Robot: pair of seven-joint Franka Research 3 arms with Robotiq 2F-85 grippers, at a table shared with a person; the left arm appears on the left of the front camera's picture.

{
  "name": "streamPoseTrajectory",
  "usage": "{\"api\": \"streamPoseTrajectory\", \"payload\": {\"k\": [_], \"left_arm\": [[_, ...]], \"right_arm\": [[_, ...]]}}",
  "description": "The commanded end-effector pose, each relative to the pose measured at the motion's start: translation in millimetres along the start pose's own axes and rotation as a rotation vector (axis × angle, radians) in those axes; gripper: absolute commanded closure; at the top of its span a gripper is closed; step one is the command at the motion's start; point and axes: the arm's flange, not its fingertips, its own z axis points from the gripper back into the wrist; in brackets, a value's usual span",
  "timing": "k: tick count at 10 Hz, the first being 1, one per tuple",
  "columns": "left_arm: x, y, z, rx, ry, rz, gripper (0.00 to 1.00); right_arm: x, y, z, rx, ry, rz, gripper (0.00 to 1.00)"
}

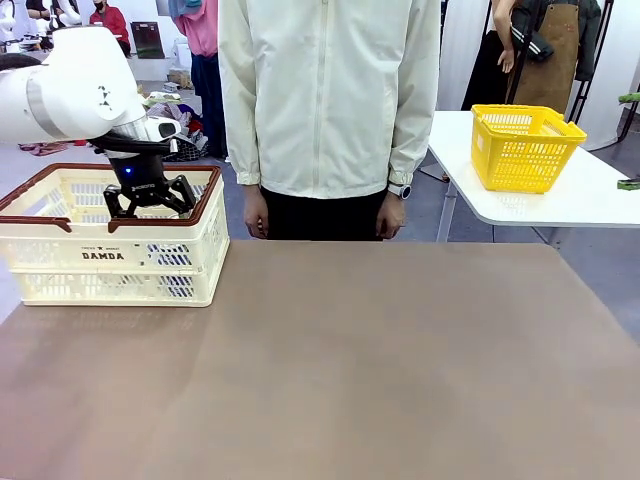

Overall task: Place the drinks into the Shopping basket.
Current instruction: Pick up one drink and place it into the Shopping basket.

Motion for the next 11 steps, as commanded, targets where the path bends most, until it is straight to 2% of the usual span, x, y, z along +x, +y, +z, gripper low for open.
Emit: {"api": "streamPoseTrajectory", "payload": {"k": [1, 3, 5, 6, 8, 9, 11], "left_arm": [[-8, -1, 8, 0.001, -0.028, 0.01, 0.0], [-19, -1, 42, -0.028, -0.108, 0.013, 0.0], [-37, 9, 111, -0.057, -0.232, 0.031, 0.0], [-52, 16, 150, -0.128, -0.268, 0.037, 0.0], [-103, 36, 208, -0.455, -0.252, 0.028, 0.0], [-132, 57, 219, -0.599, -0.284, 0.006, 0.0], [-190, 108, 211, -0.857, -0.357, 0.025, 0.0]], "right_arm": [[0, 4, 1, 0.013, 0.008, 0.005, 0.0], [0, 4, 1, 0.013, 0.008, 0.005, 0.0], [0, 4, 1, 0.013, 0.008, 0.005, 0.0], [0, 4, 1, 0.013, 0.008, 0.005, 0.0], [0, 4, 1, 0.013, 0.008, 0.005, 0.0], [0, 4, 1, 0.013, 0.008, 0.005, 0.0], [0, 4, 1, 0.013, 0.008, 0.005, 0.0]]}}
